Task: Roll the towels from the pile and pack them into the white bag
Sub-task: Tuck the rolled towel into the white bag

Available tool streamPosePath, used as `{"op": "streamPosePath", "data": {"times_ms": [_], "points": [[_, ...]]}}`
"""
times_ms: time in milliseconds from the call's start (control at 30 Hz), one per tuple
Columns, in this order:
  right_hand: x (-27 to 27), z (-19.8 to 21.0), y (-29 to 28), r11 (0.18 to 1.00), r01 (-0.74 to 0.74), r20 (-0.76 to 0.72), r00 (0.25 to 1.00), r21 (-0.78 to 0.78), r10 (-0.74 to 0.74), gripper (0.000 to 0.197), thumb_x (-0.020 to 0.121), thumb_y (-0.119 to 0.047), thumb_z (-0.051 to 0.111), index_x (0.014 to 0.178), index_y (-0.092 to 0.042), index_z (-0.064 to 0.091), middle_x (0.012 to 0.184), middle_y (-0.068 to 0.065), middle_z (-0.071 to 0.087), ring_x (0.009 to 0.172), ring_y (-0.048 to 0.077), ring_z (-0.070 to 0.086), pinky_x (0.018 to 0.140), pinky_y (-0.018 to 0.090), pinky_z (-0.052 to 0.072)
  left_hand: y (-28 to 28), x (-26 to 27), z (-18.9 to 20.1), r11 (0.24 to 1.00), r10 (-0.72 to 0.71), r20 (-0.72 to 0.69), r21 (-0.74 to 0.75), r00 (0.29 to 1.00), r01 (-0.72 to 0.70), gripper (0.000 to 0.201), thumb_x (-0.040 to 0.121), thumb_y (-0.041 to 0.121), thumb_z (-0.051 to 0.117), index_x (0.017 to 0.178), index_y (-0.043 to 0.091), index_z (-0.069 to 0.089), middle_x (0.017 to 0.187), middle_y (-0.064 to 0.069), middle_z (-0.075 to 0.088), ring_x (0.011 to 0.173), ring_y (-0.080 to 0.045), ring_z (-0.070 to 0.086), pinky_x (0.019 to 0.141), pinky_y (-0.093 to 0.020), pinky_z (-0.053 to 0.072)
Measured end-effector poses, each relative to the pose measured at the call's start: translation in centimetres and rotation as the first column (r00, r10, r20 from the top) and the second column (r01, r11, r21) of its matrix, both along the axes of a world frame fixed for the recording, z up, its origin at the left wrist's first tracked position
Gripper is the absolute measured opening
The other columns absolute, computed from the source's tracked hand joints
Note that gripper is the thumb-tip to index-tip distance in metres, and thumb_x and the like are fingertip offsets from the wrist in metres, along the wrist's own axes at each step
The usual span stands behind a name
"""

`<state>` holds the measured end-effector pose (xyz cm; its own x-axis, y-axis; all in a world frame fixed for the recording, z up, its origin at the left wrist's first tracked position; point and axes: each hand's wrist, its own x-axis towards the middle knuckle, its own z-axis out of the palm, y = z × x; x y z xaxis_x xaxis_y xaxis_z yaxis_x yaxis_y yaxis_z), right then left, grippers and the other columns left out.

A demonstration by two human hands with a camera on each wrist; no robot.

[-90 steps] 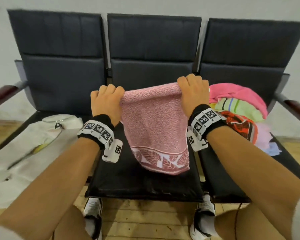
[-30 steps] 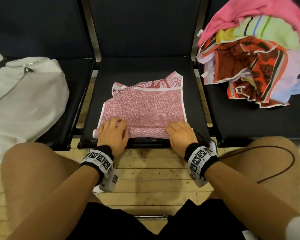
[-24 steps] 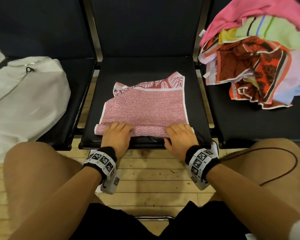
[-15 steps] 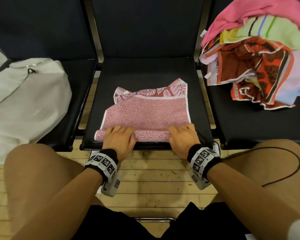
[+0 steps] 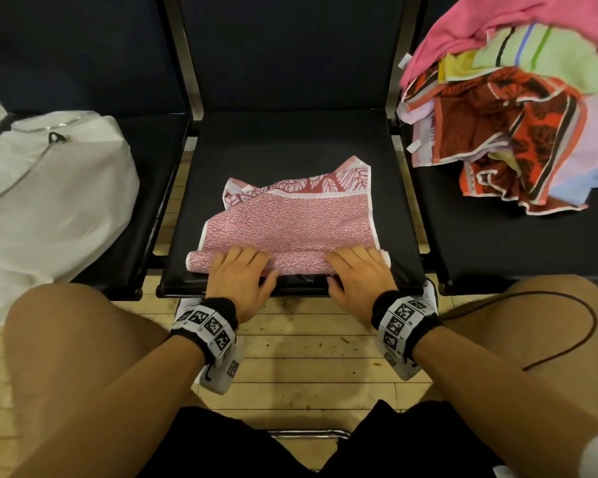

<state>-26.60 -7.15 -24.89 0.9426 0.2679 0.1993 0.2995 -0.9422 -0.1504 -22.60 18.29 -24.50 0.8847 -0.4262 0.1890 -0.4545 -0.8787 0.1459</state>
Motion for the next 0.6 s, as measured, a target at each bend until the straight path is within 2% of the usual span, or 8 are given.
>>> {"op": "streamPosePath", "data": {"times_ms": [33,100,200,267,333,400,500,600], "points": [[-0.02,-0.06,-0.07,1.0,0.015,-0.025,1.0,-0.016,-0.016,0.042,0.081,-0.029,0.066,0.121,-0.018,0.063,0.114,-0.003,0.064,0.105,0.021,0.057,0.093,0.038,0.043,0.08,-0.06,-0.06,1.0,-0.008,-0.016,0.02,1.0,0.009,0.033,0.088,0.041,0.055,0.111,0.02,0.065,0.107,0.001,0.065,0.099,-0.026,0.056,0.088,-0.044,0.043],[0.02,-0.38,-0.18,0.999,0.023,-0.032,0.999,-0.029,-0.024,0.043,0.081,-0.023,0.069,0.123,-0.019,0.061,0.114,-0.002,0.065,0.105,0.022,0.058,0.093,0.038,0.045,0.24,-0.05,-0.23,0.999,-0.027,-0.018,0.03,0.999,0.028,0.038,0.086,0.036,0.049,0.117,0.02,0.064,0.112,0.0,0.065,0.103,-0.025,0.055,0.093,-0.042,0.038],[0.4,-0.46,-0.39,1.0,0.015,-0.01,1.0,-0.011,-0.015,0.038,0.083,-0.014,0.066,0.121,-0.015,0.063,0.107,0.0,0.068,0.099,0.024,0.061,0.092,0.039,0.045,0.31,0.23,-0.01,1.0,-0.007,-0.02,0.017,1.0,0.008,0.043,0.085,0.031,0.039,0.116,0.02,0.066,0.107,0.002,0.069,0.1,-0.023,0.057,0.094,-0.037,0.03],[0.64,-0.28,-0.43,0.999,0.028,-0.001,1.0,-0.027,-0.028,0.034,0.085,-0.017,0.059,0.119,-0.016,0.064,0.101,-0.001,0.07,0.095,0.023,0.063,0.092,0.036,0.039,0.05,0.26,0.22,0.999,0.013,-0.033,0.031,0.999,-0.012,0.045,0.085,0.032,0.036,0.116,0.02,0.066,0.103,0.002,0.07,0.098,-0.023,0.058,0.093,-0.038,0.028],[0.6,-0.08,-0.24,0.998,0.056,0.0,0.998,-0.026,-0.056,0.03,0.089,-0.024,0.042,0.106,-0.018,0.066,0.089,-0.002,0.07,0.085,0.021,0.063,0.085,0.033,0.03,-0.13,0.13,0.25,0.998,0.008,-0.062,0.058,0.998,-0.005,0.047,0.086,0.034,0.032,0.117,0.02,0.065,0.101,0.002,0.071,0.095,-0.023,0.059,0.09,-0.039,0.029],[0.3,0.0,-0.07,0.998,0.059,-0.017,0.998,0.017,-0.059,0.032,0.09,-0.028,0.033,0.096,-0.018,0.063,0.081,-0.002,0.068,0.076,0.022,0.061,0.081,0.034,0.032,-0.17,-0.01,0.16,0.998,-0.001,-0.093,0.069,0.996,0.008,0.049,0.087,0.035,0.03,0.119,0.02,0.062,0.1,0.0,0.072,0.092,-0.023,0.06,0.089,-0.04,0.031],[0.11,0.2,-0.27,0.996,0.051,0.037,0.998,0.074,-0.054,0.022,0.088,-0.027,0.048,0.102,-0.018,0.062,0.093,0.0,0.065,0.084,0.022,0.058,0.081,0.037,0.042,-0.18,0.02,0.16,0.999,0.011,-0.058,0.033,0.998,-0.009,0.041,0.087,0.033,0.037,0.118,0.021,0.061,0.104,-0.001,0.067,0.094,-0.025,0.059,0.088,-0.042,0.035],[0.38,0.04,-0.4,0.999,0.011,0.127,0.992,0.044,-0.016,0.015,0.082,-0.016,0.066,0.097,-0.018,0.064,0.099,0.0,0.063,0.089,0.023,0.055,0.081,0.038,0.044,-0.26,0.25,0.12,1.0,0.026,0.059,-0.019,0.998,-0.025,0.024,0.086,0.022,0.061,0.11,0.022,0.065,0.104,-0.001,0.062,0.097,-0.025,0.052,0.088,-0.041,0.033]]}}
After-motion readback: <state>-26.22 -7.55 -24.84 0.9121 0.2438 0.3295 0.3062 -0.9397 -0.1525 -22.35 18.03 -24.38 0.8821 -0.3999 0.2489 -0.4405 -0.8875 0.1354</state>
